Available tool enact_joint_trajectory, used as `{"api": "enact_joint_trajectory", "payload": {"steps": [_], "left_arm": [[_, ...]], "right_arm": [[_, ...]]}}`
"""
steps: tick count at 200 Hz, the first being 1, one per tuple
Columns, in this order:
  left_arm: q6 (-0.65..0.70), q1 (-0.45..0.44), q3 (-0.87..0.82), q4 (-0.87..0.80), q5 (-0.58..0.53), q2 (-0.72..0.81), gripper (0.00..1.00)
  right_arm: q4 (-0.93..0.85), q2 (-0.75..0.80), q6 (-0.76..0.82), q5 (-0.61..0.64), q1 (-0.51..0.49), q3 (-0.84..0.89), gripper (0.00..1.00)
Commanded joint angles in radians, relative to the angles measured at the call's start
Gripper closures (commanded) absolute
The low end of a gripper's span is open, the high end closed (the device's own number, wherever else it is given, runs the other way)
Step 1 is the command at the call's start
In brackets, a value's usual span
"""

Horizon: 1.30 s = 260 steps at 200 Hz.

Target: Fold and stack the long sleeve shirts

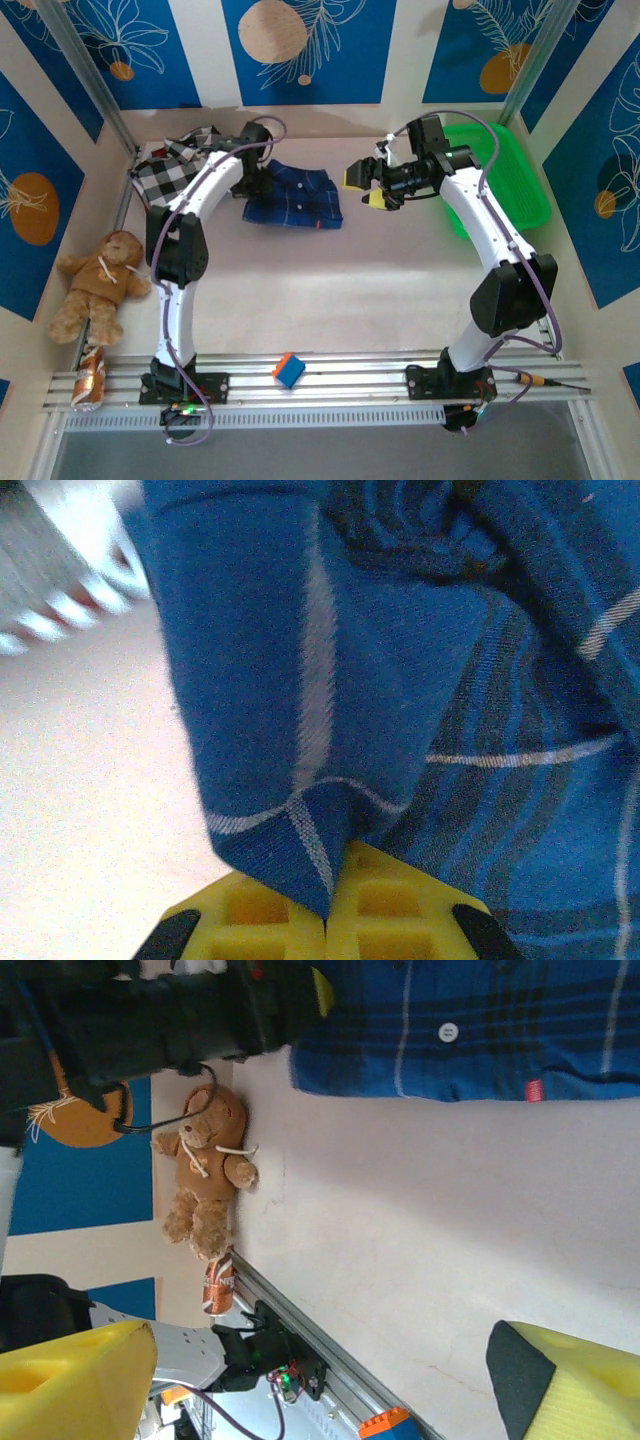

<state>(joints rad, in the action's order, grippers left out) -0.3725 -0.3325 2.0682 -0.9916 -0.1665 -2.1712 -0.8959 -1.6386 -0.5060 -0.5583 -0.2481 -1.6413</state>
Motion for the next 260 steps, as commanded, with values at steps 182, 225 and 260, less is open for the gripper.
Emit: {"api": "enact_joint_trajectory", "payload": {"steps": [182,225,260], "left_arm": [[0.202,0.121,0.437,0.179,0.112,0.129,1.0],[0.158,0.186,0.524,0.237,0.157,0.098,1.0],[0.154,0.219,0.55,0.263,0.15,0.093,1.0]], "right_arm": [[0.007,-0.073,-0.021,-0.055,0.002,-0.05,0.13],[0.017,-0.086,-0.028,-0.059,-0.001,-0.052,0.13],[0.019,-0.096,-0.032,-0.061,-0.004,-0.058,0.13]]}}
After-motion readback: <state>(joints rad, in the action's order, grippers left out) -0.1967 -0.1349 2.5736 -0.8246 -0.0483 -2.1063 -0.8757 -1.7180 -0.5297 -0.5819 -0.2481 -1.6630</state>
